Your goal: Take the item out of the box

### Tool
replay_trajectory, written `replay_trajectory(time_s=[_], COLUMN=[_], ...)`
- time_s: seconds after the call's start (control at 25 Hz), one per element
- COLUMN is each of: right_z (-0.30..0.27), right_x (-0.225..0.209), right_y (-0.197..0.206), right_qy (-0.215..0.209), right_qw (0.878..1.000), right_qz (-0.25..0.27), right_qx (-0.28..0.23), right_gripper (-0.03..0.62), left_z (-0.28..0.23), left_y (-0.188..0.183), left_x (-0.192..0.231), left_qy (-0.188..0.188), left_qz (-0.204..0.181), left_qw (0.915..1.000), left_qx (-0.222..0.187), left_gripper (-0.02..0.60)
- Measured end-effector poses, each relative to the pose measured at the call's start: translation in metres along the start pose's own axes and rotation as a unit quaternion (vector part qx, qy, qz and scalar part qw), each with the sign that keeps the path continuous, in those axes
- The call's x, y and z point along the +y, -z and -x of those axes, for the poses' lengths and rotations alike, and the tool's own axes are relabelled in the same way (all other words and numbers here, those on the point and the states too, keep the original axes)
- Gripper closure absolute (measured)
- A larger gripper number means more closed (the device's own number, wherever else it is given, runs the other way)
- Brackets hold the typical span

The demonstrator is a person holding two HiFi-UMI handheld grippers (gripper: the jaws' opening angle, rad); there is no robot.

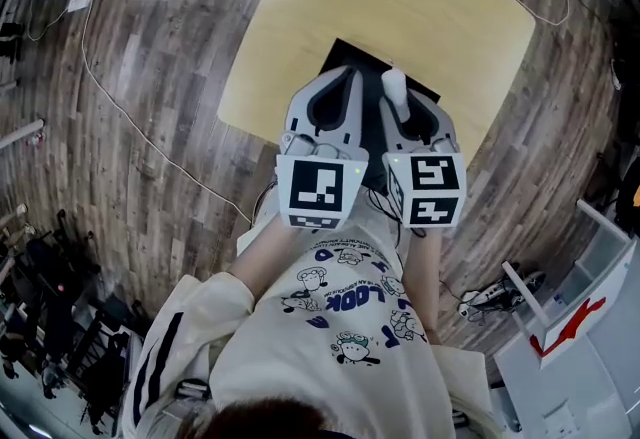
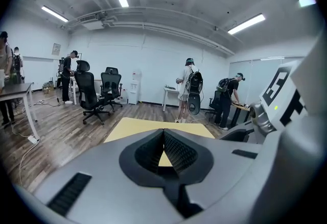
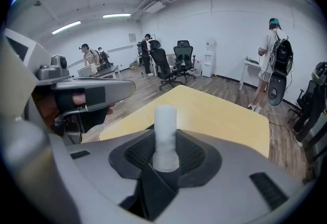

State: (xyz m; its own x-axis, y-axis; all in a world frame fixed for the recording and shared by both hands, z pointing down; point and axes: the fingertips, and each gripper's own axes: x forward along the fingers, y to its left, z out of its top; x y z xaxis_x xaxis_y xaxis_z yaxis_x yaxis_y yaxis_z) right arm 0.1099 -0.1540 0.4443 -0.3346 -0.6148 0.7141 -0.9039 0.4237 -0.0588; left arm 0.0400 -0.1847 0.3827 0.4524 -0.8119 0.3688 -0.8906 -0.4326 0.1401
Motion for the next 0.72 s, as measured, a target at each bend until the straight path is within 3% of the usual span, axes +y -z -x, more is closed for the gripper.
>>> replay_trajectory(time_s=[0.72], right_z=[0.067], right_x=[0.003], right_y=[-0.034], right_qy=[0.056], right_qw=[0.991], right_qz=[-0.024], right_qx=[-0.117], right_gripper=[0.453], left_z=[0.049], left_y=[-0.052], left_x=[-0.024], left_qy=[-0.003], left_qz=[-0.036], left_qw=[0.9961], left_qx=[-0.080], left_gripper=[0.568])
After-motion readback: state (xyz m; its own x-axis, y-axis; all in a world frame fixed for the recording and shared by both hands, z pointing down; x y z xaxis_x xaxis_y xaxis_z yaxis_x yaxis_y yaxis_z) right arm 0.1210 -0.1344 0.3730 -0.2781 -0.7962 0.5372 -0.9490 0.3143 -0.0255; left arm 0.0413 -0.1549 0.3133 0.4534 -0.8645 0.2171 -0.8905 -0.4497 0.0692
